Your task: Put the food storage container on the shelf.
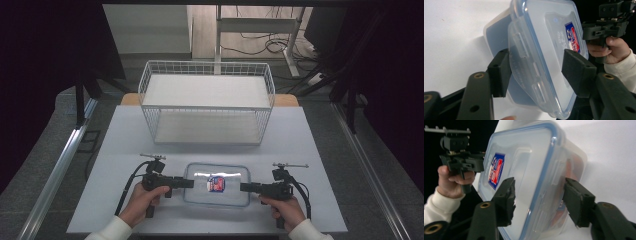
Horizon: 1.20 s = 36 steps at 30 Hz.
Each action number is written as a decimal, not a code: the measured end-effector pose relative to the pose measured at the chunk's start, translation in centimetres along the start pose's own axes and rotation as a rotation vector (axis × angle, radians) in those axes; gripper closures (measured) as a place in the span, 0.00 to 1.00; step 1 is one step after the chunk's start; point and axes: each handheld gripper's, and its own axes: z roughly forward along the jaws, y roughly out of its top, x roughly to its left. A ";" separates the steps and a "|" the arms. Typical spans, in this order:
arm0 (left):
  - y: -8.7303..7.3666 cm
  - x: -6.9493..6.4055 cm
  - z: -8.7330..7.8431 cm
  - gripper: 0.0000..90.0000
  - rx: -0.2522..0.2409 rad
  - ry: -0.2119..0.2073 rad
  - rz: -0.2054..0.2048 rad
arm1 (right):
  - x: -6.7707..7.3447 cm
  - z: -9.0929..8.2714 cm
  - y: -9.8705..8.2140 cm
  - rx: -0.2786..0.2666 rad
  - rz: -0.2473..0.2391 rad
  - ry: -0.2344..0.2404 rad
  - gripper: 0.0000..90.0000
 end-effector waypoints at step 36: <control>0.8 -1.8 -1.4 0.57 -0.057 0.028 0.057 | 1.2 -1.0 0.9 -0.057 0.000 -0.008 0.56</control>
